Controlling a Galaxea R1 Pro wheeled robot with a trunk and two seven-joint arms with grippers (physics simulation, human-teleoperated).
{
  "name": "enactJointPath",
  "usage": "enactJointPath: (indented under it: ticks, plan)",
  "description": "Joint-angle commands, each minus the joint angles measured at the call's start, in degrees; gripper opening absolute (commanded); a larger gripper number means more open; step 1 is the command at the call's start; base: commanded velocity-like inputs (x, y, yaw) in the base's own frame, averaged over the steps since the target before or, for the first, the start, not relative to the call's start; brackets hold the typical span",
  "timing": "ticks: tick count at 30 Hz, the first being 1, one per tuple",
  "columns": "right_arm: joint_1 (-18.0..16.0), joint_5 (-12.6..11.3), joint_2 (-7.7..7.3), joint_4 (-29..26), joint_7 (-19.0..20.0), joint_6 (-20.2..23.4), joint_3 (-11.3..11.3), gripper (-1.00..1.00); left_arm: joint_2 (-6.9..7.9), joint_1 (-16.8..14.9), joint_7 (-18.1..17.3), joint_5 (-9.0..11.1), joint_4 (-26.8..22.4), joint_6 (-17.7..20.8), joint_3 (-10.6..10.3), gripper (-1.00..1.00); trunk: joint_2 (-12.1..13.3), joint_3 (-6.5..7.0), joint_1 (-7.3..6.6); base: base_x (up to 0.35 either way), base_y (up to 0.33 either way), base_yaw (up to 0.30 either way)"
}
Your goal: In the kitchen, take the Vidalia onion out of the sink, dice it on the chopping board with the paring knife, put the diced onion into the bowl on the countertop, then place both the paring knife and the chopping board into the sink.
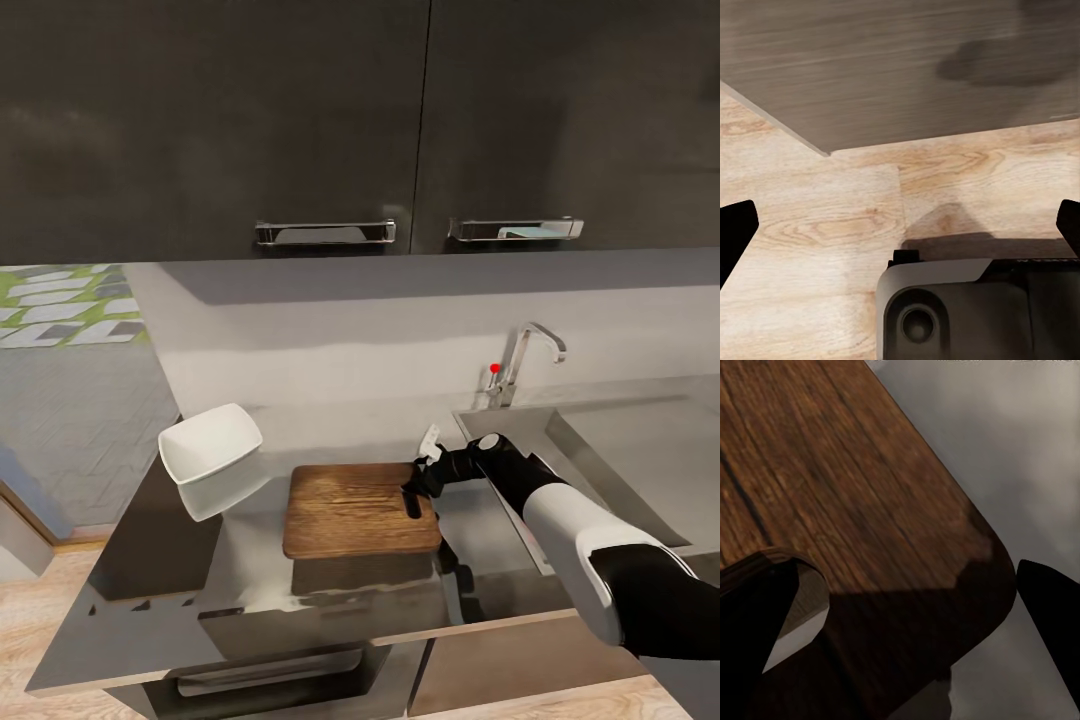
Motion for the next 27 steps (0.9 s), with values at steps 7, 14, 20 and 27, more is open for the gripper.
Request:
enactJointPath:
  ticks: [7,14,20,27]
  plan:
    - [0.0,0.2,0.05,-0.1,0.2,0.3,0.0,-1.0,0.0,0.0,0.0,0.0,-0.1,-0.1,0.0,1.0,-0.1,-0.11,0.03,0.0,0.0,0.0]
    - [0.0,0.2,0.03,-0.1,0.2,0.3,0.0,-1.0,0.0,0.0,0.0,0.0,-0.1,-0.1,0.0,1.0,-0.1,-0.11,0.03,0.0,0.0,0.0]
    - [0.0,0.2,-0.02,-0.1,0.2,0.2,0.0,-1.0,0.0,0.0,0.0,0.0,-0.1,-0.1,0.0,1.0,-0.1,-0.11,0.03,0.0,0.0,0.0]
    - [0.0,0.2,0.0,-0.1,0.2,0.2,0.0,-1.0,0.0,0.0,0.0,0.0,-0.1,-0.1,0.0,1.0,-0.1,-0.11,0.03,0.0,0.0,0.0]
